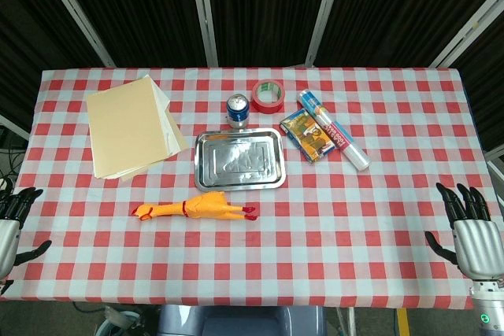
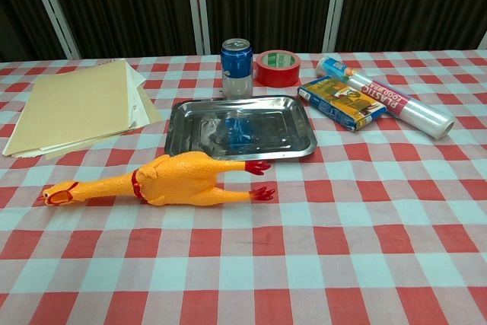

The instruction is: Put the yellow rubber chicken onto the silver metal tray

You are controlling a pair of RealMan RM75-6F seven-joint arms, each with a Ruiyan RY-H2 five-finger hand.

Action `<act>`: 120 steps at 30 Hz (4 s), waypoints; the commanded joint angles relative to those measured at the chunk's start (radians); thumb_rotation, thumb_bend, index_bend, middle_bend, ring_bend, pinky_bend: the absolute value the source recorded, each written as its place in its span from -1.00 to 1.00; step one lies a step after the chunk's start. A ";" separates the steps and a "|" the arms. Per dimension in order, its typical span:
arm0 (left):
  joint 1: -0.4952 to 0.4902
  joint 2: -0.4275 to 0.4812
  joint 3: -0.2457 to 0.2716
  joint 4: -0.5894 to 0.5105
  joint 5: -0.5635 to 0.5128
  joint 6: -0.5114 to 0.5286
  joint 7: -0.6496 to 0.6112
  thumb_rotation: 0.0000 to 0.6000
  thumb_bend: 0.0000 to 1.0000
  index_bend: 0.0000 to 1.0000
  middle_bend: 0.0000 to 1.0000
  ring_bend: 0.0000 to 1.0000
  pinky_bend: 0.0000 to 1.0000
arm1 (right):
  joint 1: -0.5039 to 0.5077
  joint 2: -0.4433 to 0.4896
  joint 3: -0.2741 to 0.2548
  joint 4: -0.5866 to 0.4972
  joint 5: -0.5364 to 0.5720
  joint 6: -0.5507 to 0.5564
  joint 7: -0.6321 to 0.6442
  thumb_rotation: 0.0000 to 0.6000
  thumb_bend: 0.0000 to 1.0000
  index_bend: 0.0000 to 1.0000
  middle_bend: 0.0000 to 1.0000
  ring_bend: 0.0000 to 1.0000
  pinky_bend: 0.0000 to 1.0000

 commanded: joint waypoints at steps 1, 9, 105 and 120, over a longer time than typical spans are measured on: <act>0.003 -0.001 -0.001 0.001 0.003 0.007 0.001 1.00 -1.00 -0.71 -0.72 -0.67 -0.83 | 0.001 -0.002 0.000 0.004 -0.003 0.002 0.006 1.00 -0.41 -1.00 -0.67 -0.92 -0.90; 0.012 0.002 0.004 0.003 0.015 0.021 -0.001 1.00 -1.00 -0.70 -0.71 -0.67 -0.83 | -0.003 -0.004 -0.005 0.018 -0.013 0.009 0.024 1.00 -0.41 -1.00 -0.67 -0.92 -0.90; -0.631 -0.490 -0.118 -0.002 -0.712 -0.527 0.442 1.00 -0.41 -0.22 -0.13 -0.17 -0.31 | -0.046 -0.030 -0.042 0.073 0.018 -0.013 0.119 1.00 -0.41 -1.00 -0.67 -0.92 -0.89; -0.627 -0.523 -0.123 0.043 -0.623 -0.475 0.360 1.00 0.43 0.47 0.54 0.48 0.30 | -0.043 -0.028 -0.042 0.070 0.015 -0.022 0.127 1.00 -0.41 -1.00 -0.67 -0.92 -0.89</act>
